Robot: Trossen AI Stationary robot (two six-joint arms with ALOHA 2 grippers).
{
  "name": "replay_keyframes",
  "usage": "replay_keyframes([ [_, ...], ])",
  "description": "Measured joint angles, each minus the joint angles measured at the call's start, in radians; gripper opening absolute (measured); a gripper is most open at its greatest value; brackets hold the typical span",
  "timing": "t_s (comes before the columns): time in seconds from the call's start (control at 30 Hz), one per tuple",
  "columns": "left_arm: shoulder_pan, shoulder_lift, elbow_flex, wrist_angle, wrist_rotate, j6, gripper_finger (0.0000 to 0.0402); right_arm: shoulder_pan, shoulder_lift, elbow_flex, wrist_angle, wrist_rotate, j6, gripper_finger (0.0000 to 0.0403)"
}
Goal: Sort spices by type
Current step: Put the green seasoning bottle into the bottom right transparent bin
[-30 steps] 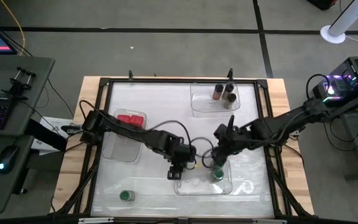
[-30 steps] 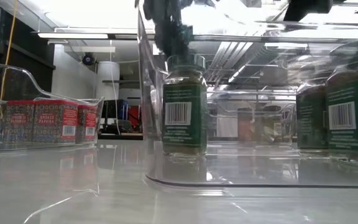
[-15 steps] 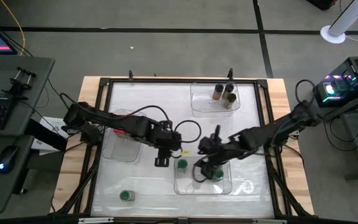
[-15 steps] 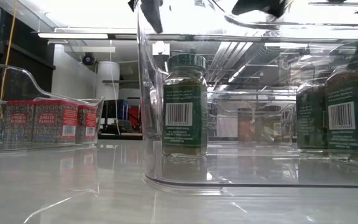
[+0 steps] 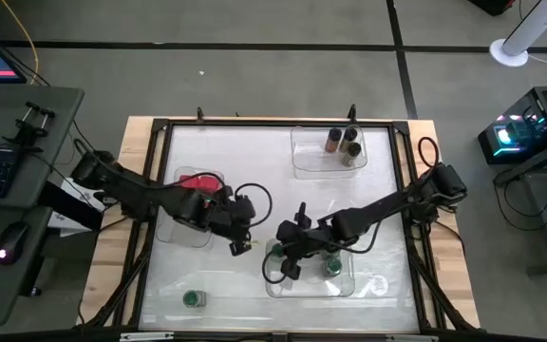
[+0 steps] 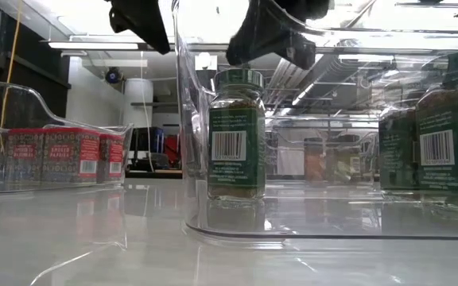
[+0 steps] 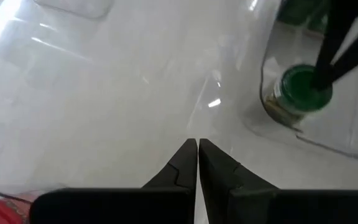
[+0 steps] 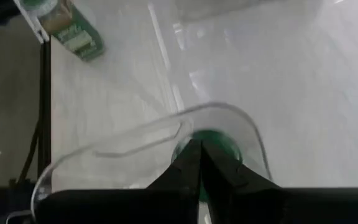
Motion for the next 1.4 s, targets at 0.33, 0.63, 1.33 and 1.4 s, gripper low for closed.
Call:
replay_keyframes([
  [0.33,-0.004,-0.002,-0.001,0.037,-0.065,-0.072,0.0001,-0.007,0.016,0.000,0.016,0.005,-0.056,0.0001],
  [0.63,0.008,-0.002,-0.001,0.035,-0.061,-0.048,0.0000,0.001,0.037,0.005,-0.032,-0.110,-0.122,0.0001],
  [1.33,0.010,-0.001,-0.001,0.033,-0.058,0.015,0.0000,0.025,-0.092,0.001,-0.491,-0.134,-0.207,0.0000],
  [1.4,0.010,-0.001,-0.001,0.032,-0.058,0.015,0.0000,0.029,-0.093,0.001,-0.491,-0.135,-0.206,0.0000],
])
